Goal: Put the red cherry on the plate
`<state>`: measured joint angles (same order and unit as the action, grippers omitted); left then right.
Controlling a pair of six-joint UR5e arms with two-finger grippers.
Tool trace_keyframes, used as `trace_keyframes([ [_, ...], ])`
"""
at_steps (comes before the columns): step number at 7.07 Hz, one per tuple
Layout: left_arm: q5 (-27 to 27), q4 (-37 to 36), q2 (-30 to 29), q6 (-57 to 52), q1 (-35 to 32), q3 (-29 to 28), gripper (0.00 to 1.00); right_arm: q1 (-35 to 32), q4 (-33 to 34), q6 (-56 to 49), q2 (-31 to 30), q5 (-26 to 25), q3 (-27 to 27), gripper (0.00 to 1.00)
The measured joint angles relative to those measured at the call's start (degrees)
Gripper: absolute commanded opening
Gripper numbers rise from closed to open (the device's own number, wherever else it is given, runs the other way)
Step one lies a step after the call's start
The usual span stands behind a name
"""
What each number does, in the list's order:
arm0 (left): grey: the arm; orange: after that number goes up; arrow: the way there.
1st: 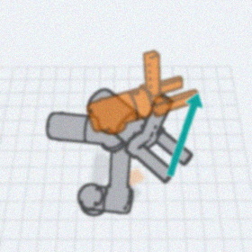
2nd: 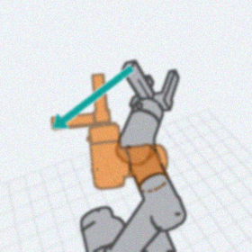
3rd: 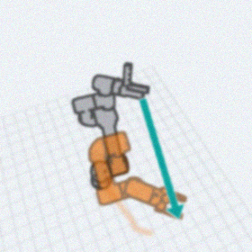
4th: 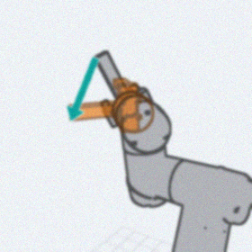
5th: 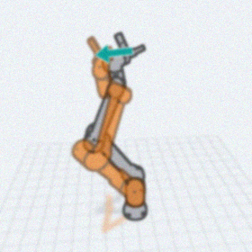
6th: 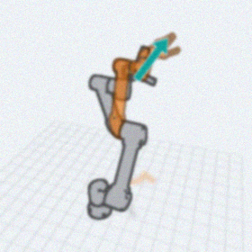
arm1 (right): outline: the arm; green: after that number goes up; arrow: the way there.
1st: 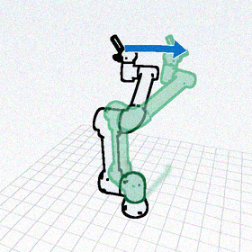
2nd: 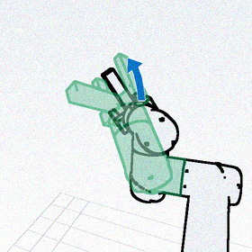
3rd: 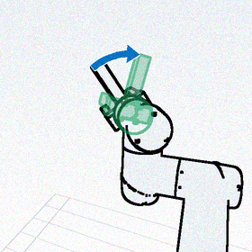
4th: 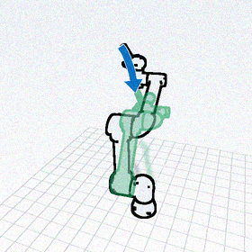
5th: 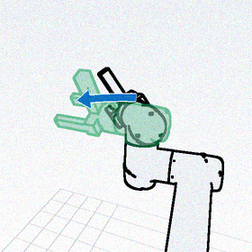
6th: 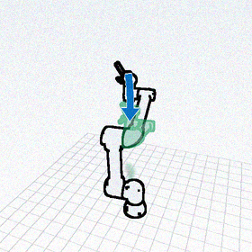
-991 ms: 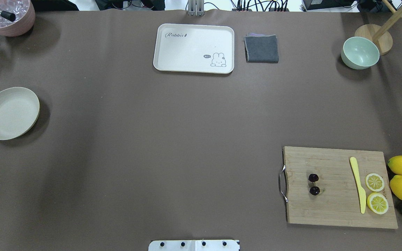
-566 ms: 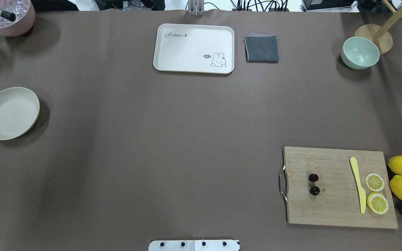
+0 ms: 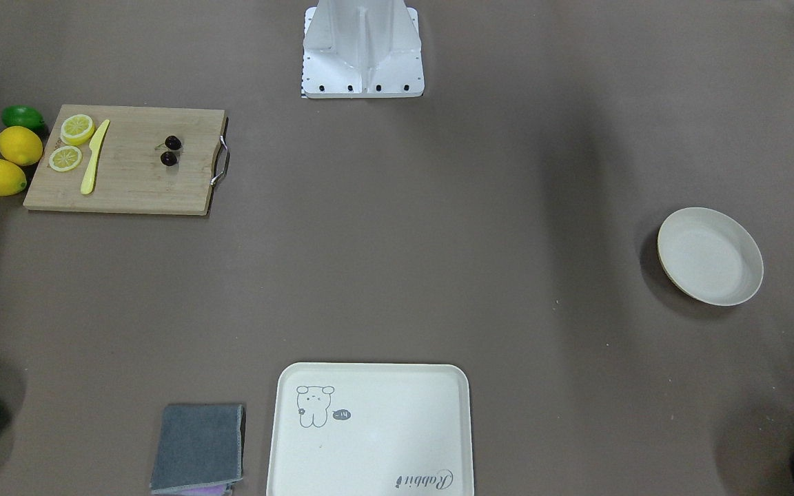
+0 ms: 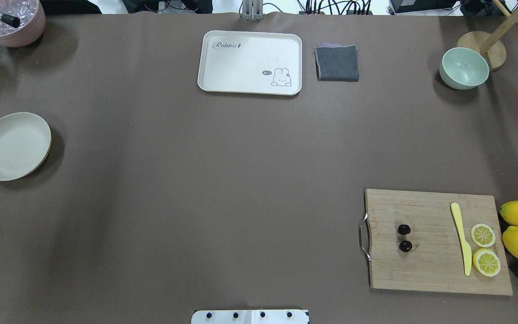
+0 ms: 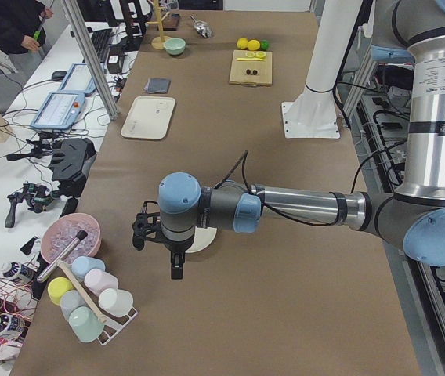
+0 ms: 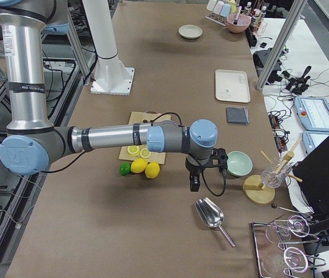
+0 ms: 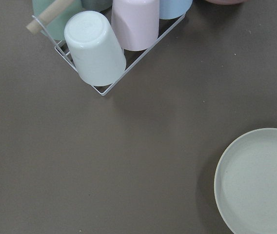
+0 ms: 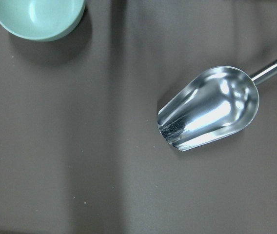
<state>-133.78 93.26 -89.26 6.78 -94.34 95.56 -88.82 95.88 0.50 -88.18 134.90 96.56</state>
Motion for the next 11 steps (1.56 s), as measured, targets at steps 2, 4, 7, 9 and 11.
trace_keyframes([
  [2, 1.32, 0.27, -0.35, 0.00, -0.07, -0.33, 0.98, 1.14, 0.08, 2.25, 1.97, 0.07, 0.38, 1.00],
  [4, 1.83, 0.44, -0.48, 0.12, 0.17, -0.34, 0.98, 1.71, 0.10, 4.40, 2.58, 0.06, 0.42, 1.00],
  [7, 0.74, 0.69, -0.18, 0.01, 0.36, 0.41, 0.98, 1.73, 0.02, 4.68, 2.58, -0.11, 0.53, 1.00],
  [9, -0.30, 4.11, -0.37, 0.59, 1.37, -0.32, 0.98, 1.72, 0.01, 4.97, 3.01, -0.14, 0.54, 1.00],
  [11, -4.13, 14.36, -1.24, 10.34, 5.62, -3.87, 0.98, 1.77, 0.01, 6.58, 3.30, -0.09, 0.54, 1.00],
])
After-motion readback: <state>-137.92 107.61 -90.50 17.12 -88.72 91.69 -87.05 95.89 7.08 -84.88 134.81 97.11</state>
